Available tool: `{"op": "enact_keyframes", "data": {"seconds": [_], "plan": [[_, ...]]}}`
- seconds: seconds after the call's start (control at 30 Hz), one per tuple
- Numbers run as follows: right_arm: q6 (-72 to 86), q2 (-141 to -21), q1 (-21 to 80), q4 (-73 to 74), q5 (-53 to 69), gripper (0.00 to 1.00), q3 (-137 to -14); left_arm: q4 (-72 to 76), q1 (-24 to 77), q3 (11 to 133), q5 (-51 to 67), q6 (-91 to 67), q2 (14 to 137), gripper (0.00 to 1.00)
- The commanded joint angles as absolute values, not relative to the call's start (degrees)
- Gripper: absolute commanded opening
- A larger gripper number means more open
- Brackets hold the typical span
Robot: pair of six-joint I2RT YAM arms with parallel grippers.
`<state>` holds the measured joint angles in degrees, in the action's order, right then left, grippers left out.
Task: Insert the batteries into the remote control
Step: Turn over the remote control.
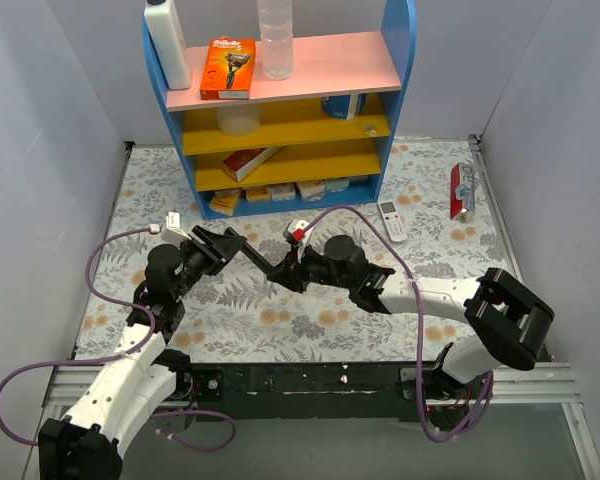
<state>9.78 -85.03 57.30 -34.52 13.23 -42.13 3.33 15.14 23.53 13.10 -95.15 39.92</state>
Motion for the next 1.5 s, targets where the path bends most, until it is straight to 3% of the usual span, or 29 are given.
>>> {"op": "enact_keyframes", "data": {"seconds": [0.0,0.07,0.13,0.17,0.23,0.53,0.93,1.17,1.43,1.47], "plan": [[11.6,-83.9,57.6,-39.0,12.7,0.11,-44.1,3.3,15.3,25.5,14.0,-93.6,38.5,0.07],[13.4,-83.0,57.4,-39.3,13.4,0.01,-43.0,3.4,15.3,24.8,14.8,-92.6,37.5,0.45],[14.7,-81.6,57.1,-40.2,14.8,0.01,-42.3,4.4,15.3,24.3,15.5,-91.2,35.6,0.69],[16.4,-81.1,56.7,-40.6,16.8,0.01,-41.6,4.8,15.3,23.8,16.3,-90.8,34.8,0.88],[18.3,-79.3,56.1,-41.9,19.0,0.01,-40.9,6.4,15.3,23.4,16.6,-90.1,32.1,0.98],[33.6,-74.5,50.5,-54.2,36.4,0.01,-35.7,22.8,15.3,15.5,24.2,-90.1,22.8,0.98],[44.5,-76.8,49.2,-67.0,45.1,0.01,-35.0,42.2,15.3,13.5,33.0,-94.1,29.4,0.94],[49.7,-79.6,49.0,-73.3,46.3,0.01,-34.3,52.3,15.3,11.9,34.9,-97.8,32.7,0.67],[48.4,-80.8,49.1,-70.8,46.1,0.01,-34.7,49.9,15.3,12.2,33.4,-97.4,32.3,0.14],[47.6,-80.4,49.0,-69.7,45.7,0.06,-34.7,47.6,15.3,12.4,32.9,-97.2,32.1,0.10]]}}
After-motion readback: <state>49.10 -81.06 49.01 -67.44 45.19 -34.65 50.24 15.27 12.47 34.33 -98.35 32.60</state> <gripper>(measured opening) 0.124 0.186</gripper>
